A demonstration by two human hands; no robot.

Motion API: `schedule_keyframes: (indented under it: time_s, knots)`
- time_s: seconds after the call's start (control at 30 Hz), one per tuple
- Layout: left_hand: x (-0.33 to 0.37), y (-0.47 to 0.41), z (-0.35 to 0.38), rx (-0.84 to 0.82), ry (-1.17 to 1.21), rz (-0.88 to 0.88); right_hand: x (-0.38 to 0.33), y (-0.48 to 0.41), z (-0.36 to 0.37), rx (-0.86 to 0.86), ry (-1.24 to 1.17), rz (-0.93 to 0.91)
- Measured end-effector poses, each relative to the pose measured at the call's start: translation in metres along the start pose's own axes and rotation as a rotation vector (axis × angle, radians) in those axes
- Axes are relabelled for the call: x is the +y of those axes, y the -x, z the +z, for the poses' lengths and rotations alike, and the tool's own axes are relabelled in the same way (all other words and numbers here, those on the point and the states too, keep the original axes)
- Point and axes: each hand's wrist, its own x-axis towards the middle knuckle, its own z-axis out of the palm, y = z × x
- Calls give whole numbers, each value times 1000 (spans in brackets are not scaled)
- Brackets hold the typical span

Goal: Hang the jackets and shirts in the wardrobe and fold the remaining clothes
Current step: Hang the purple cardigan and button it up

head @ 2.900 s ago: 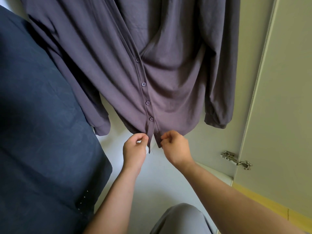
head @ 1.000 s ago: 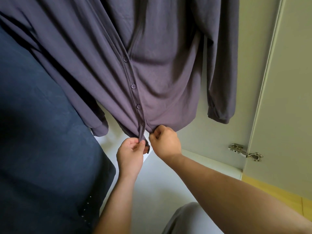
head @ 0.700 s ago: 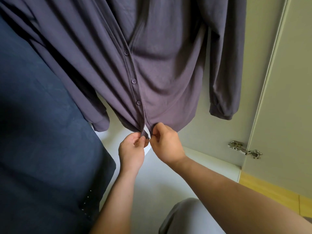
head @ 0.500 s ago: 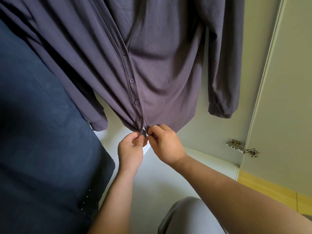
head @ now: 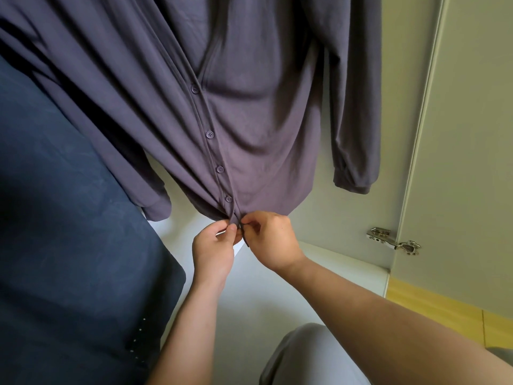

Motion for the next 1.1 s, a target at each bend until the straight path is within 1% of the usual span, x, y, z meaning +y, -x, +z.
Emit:
schedule_keyframes:
  time_s: [0.1, 0.37, 0.6, 0.8, 0.93, 1.03, 1.1]
  knots:
    - [-2, -1, 0, -13, -49, 17, 1, 2, 1, 3, -26, 10]
    - [1, 1, -1, 9, -5, 14, -3, -1, -1, 33, -78, 62]
    - [6, 0, -3, -18, -19, 19, -2, 0, -3, 22, -72, -3]
    - [13, 1, -7, -66, -88, 67, -3, 0, -1, 36, -66, -5]
    - [14, -1, -10, -93, -165, 110, -4, -2, -1, 21, -70, 41]
    - [14, -1, -8, -59, -245, 168, -5, -2, -2, -4, -80, 68]
    - [14, -1, -8, -27, -273, 174, -6, -2, -2, -37, -100, 96]
